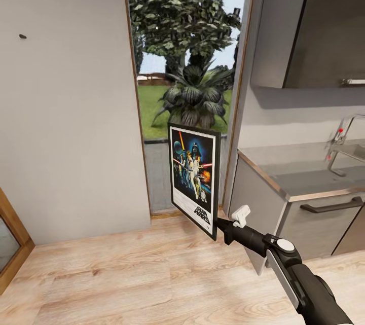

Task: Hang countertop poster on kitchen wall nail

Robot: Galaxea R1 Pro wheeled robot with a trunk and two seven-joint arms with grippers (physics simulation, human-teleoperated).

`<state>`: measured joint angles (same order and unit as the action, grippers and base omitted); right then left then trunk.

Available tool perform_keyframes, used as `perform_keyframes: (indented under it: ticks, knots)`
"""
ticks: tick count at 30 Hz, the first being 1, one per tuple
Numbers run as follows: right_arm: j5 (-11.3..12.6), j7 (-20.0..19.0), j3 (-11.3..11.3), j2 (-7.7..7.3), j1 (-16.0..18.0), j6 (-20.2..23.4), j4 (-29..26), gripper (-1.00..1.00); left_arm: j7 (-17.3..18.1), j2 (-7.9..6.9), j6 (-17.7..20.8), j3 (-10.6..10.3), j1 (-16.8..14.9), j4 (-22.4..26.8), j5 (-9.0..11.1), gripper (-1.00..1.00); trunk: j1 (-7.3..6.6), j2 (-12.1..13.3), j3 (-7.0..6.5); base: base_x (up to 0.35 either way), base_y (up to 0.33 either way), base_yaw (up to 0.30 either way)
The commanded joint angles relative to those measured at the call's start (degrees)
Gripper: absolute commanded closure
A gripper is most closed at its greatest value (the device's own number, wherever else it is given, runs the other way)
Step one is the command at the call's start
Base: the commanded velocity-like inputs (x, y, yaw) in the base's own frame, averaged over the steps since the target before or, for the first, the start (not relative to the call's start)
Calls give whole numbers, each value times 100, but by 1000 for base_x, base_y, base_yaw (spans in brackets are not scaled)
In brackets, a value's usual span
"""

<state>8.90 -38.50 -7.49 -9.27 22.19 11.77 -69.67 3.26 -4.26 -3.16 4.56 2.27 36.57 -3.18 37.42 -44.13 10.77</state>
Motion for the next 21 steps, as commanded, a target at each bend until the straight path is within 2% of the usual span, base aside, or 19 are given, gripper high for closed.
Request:
perform_keyframes:
  ticks: [1, 21]
  knots:
    - [76, -17, -7, -4, 5, 63, -3, 100, 34, 4, -10, 28, 1, 8, -34, -100, -21, 35, -11, 0, 0, 0]
    - [76, -17, -7, -3, 5, 63, -3, 100, 34, 5, -10, 28, 1, 8, -34, -100, -460, 838, -370, 0, 0, 0]
